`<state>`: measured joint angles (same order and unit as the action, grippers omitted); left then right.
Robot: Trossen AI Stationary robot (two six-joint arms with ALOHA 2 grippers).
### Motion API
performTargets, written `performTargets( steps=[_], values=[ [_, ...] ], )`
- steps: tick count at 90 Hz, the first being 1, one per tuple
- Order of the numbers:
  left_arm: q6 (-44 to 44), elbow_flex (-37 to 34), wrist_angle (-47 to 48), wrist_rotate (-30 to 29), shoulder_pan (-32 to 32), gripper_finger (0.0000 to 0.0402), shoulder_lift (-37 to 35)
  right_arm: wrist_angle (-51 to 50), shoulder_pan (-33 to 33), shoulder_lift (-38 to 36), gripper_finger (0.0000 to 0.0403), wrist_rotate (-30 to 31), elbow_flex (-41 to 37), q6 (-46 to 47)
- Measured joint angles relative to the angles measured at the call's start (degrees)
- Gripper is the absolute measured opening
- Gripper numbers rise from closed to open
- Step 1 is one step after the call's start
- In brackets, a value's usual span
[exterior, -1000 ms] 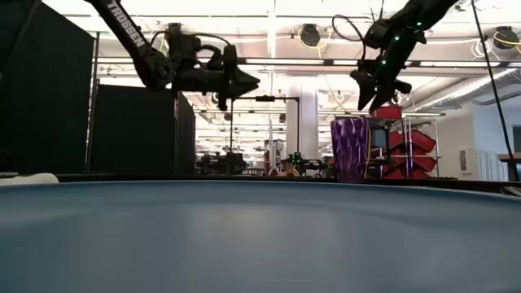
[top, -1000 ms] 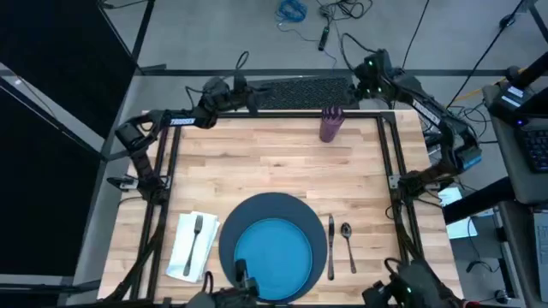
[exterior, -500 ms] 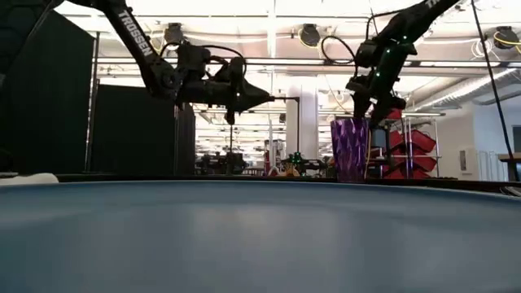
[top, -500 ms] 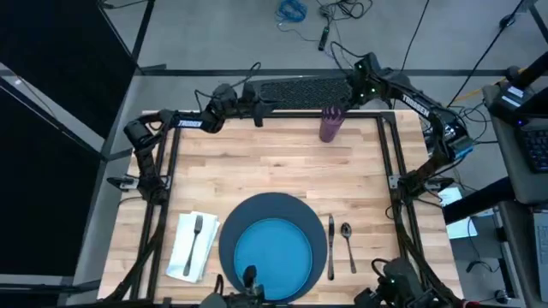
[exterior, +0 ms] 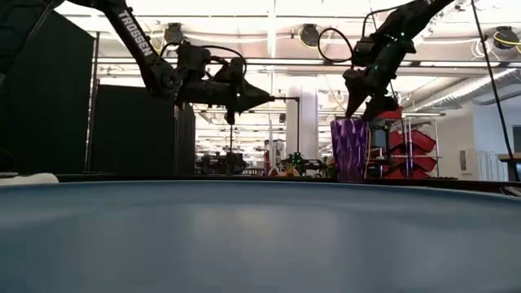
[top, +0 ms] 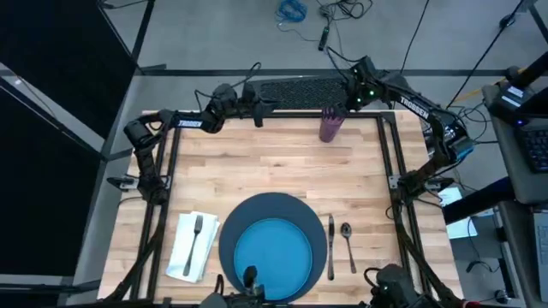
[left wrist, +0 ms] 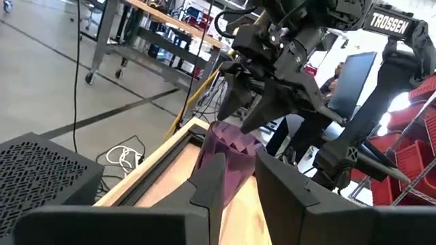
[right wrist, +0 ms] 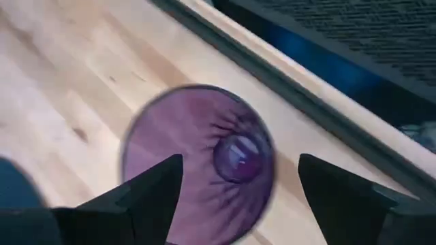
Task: Set table place
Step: Put the cup on the top right of the placemat
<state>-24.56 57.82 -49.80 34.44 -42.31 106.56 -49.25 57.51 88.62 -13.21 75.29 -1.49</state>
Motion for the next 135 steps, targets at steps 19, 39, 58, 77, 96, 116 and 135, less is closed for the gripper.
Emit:
performTargets(
  steps=[19, 39, 58, 77, 96, 116, 135],
  values=[
    [0.1, 0.0, 0.0, 0.2, 0.5, 0.0068, 0.0, -0.8, -1.1, 1.6, 0.0279, 3.9, 0.0, -0.5],
    [1.0, 0.0, 0.5, 2.4, 1.4, 0.0068, 0.0, -1.2, -3.8, 7.3, 0.0261, 4.2, 0.0, -0.5],
    [1.0, 0.0, 1.8, 3.9, 1.3, 0.0068, 0.0, -2.2, -6.3, 10.4, 0.0079, 7.7, 0.0, -4.0],
    [0.9, 0.0, 2.6, 4.6, 1.5, 0.0068, 0.0, -5.8, -6.6, 9.7, 0.0003, 7.4, 0.7, -6.5],
    [0.9, 0.0, 2.6, 5.1, 2.9, 0.0068, 0.0, -18.6, -7.1, 6.6, 0.0001, 7.1, 7.8, -8.3],
    [1.1, -0.2, 2.4, 10.8, 8.1, 0.0068, 0.0, -28.3, -11.0, -0.4, 0.0001, 3.8, 10.5, -6.7],
    [4.7, -4.8, 0.8, 6.0, 15.7, 0.0068, -1.7, -31.8, -21.9, -6.7, 0.0, 3.9, 10.5, -0.1]
  ],
)
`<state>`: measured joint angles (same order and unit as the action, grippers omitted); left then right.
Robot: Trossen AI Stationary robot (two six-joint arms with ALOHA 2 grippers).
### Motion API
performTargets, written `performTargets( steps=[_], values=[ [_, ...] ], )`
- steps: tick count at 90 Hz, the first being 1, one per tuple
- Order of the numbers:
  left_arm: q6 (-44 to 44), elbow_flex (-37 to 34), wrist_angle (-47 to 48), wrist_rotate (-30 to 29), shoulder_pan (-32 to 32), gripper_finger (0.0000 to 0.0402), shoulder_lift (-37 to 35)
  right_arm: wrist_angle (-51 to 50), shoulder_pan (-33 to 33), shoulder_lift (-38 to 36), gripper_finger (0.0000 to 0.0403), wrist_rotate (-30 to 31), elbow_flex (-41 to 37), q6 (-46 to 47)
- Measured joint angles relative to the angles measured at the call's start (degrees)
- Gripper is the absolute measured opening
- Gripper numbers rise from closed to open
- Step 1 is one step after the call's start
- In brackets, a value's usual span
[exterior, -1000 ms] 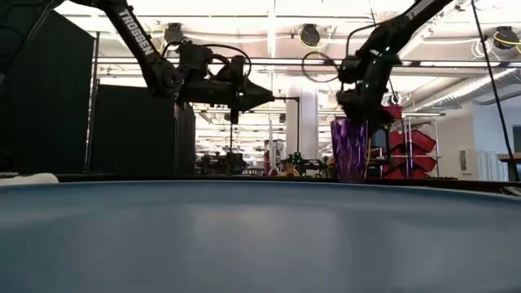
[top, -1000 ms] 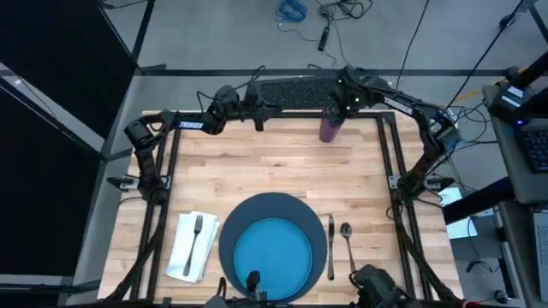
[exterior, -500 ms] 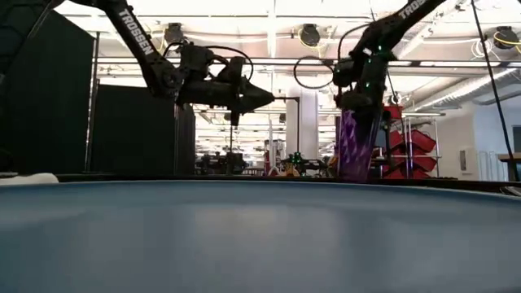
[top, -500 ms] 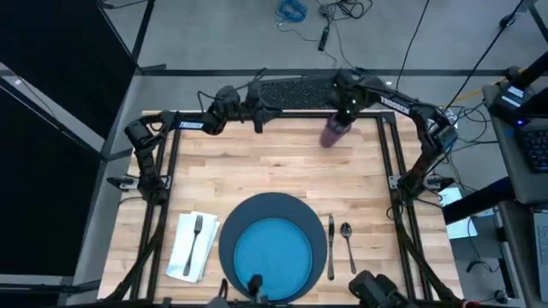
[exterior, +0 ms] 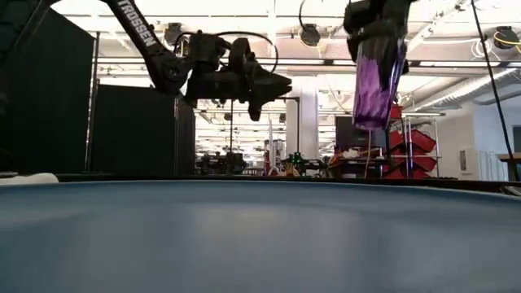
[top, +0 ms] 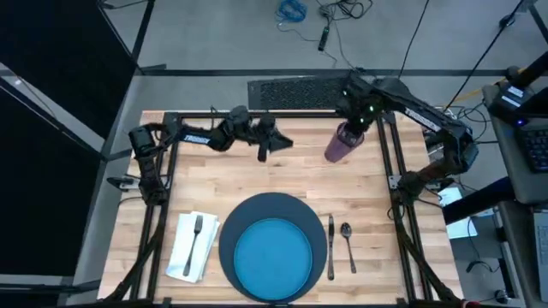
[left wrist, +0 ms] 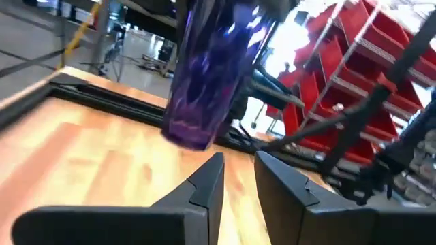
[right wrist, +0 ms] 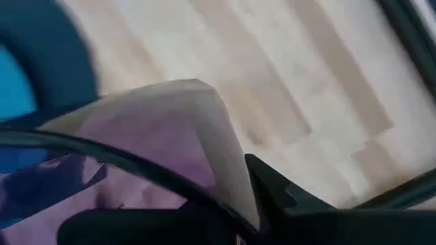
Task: Set table place
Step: Put the cup on the top right of the placemat
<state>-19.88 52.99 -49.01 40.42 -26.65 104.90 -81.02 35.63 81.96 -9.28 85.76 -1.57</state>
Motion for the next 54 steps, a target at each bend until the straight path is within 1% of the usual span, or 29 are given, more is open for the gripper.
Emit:
performTargets(
  steps=[11, 20, 29, 38, 46, 54],
  values=[
    [1.3, -6.4, 0.5, -6.8, 2.6, 0.0068, -4.9, -0.1, -7.5, -2.3, 0.0, 0.2, 0.0, 4.3],
    [2.3, -13.2, 0.4, -12.5, 4.5, 0.0068, -11.9, 0.7, -13.0, -3.8, 0.0, 0.5, -1.2, 7.6],
    [3.2, -20.2, 0.3, -19.1, 6.3, 0.0068, -20.5, 3.7, -17.0, -5.1, 0.0, 1.6, -5.1, 10.6],
    [4.8, -25.6, 0.4, -26.7, 7.8, 0.0068, -28.9, 8.9, -19.4, -5.2, 0.0, 1.8, -10.6, 12.8],
    [5.5, -28.1, 0.2, -29.3, 8.1, 0.0068, -34.9, 14.9, -20.6, -4.1, 0.0, 1.7, -15.0, 14.1],
    [5.4, -29.5, 0.1, -30.5, 8.3, 0.0068, -38.9, 18.8, -21.1, -1.7, 0.0, 1.9, -16.9, 14.4]
  ],
)
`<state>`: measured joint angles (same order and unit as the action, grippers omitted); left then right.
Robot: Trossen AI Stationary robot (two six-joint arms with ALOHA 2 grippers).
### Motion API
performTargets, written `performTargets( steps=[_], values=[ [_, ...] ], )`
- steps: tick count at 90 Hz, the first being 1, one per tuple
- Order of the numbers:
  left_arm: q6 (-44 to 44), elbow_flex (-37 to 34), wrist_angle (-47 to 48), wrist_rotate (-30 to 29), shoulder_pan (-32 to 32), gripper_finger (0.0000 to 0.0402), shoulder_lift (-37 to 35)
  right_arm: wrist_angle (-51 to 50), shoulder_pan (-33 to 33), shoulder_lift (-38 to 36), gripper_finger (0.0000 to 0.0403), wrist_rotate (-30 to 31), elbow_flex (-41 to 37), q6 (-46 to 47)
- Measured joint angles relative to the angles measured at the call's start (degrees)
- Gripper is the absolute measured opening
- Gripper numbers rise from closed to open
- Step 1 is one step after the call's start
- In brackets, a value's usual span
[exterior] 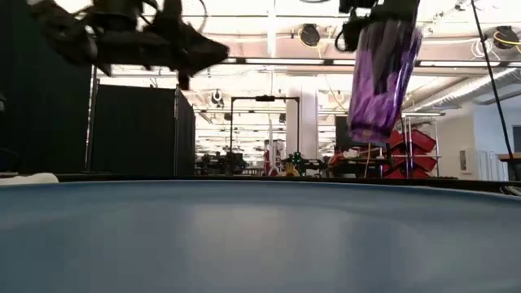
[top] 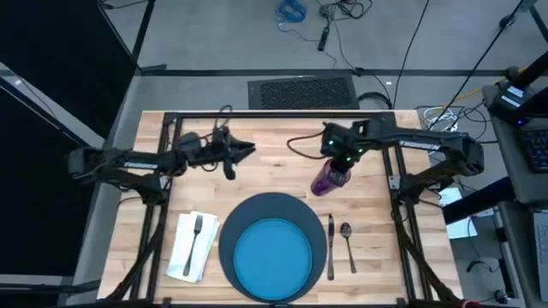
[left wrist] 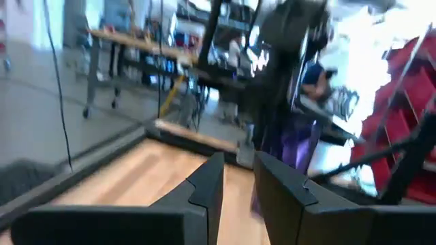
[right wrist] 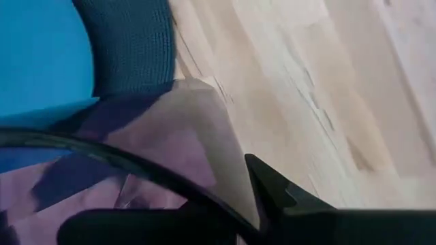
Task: Set table place
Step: Put the cup on the top right of the placemat
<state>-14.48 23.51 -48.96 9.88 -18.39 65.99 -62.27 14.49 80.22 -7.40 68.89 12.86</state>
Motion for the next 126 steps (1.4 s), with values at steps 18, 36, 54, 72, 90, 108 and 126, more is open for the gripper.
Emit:
performTargets(
  steps=[18, 36, 54, 72, 90, 108, 126],
  values=[
    [0.6, -0.6, 1.9, -0.6, 1.7, 0.0068, -1.9, 0.7, 0.0, 7.9, 0.0, 0.0, 2.8, 0.0],
    [1.9, -0.6, 2.1, -0.9, 1.9, 0.0068, -1.9, -2.2, -1.3, 13.5, 0.0, 0.9, 9.3, -0.3],
    [3.0, -0.6, 2.0, -1.0, 1.9, 0.0068, -1.9, -2.3, -1.0, 17.5, 0.0, 1.7, 10.9, -1.2],
    [3.0, -0.6, 2.0, -1.0, 1.9, 0.0068, -1.9, -2.9, -1.0, 20.3, 0.0, 1.7, 10.9, -2.2],
    [3.1, -0.6, 2.0, -1.0, 1.9, 0.0068, -1.9, -2.9, -1.0, 20.7, 0.0, 1.7, 10.9, -2.2],
    [3.0, -0.6, 2.0, -1.0, 1.9, 0.0068, -1.9, -2.8, -1.0, 20.7, 0.0004, 1.6, 10.9, -2.2],
    [3.0, -0.5, 2.0, -1.0, 1.9, 0.0068, -1.9, -2.6, -1.0, 20.7, 0.0035, 1.6, 10.9, -2.1]
  ],
)
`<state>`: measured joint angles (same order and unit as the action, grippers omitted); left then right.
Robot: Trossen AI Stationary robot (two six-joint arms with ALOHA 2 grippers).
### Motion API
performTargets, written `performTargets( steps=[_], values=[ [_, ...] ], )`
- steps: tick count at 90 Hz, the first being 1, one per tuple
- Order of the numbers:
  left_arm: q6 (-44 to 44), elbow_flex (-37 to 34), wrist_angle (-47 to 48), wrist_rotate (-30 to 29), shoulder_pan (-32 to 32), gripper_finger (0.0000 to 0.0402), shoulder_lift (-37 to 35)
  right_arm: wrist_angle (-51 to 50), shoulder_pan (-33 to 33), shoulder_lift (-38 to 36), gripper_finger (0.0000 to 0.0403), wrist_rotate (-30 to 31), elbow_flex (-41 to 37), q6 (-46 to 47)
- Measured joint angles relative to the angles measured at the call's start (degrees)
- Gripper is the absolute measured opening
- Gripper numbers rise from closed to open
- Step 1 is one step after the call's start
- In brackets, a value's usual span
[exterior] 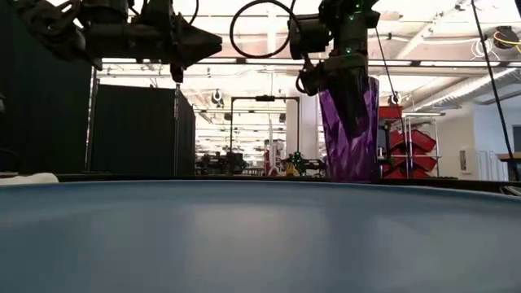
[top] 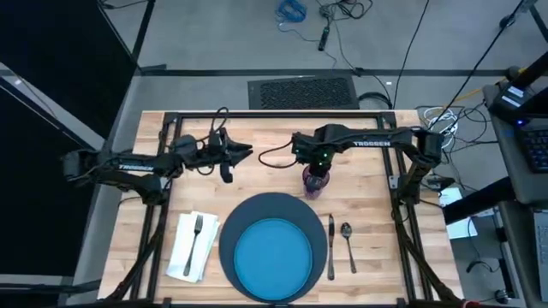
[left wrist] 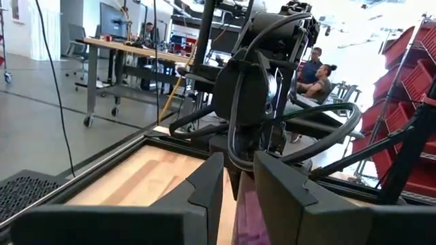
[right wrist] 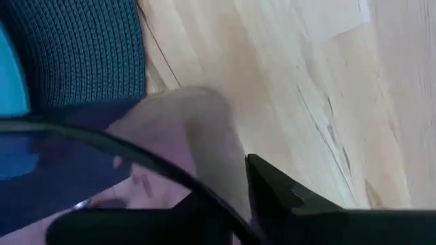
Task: Set table place
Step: Put the cup on the top right of the placemat, then return to home position
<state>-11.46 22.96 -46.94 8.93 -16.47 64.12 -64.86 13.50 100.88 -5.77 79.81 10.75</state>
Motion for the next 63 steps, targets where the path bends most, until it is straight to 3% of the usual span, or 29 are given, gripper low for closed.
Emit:
performTargets(
  steps=[23, 41, 63],
  values=[
    [0.0, 0.0, 0.0, 0.0, 0.0, 0.0068, 0.0, -0.3, 0.0, 0.0, 0.0084, -0.1, 0.5, 0.4],
    [0.1, 0.0, 0.0, 0.0, 0.0, 0.0068, 0.0, -2.9, 0.0, 0.0, 0.0114, -0.2, 5.7, 0.2],
    [0.0, 0.1, -0.1, 0.4, 0.0, 0.0068, -0.1, -15.8, -0.1, -0.3, 0.0137, -0.2, 15.6, -1.0]
  ],
)
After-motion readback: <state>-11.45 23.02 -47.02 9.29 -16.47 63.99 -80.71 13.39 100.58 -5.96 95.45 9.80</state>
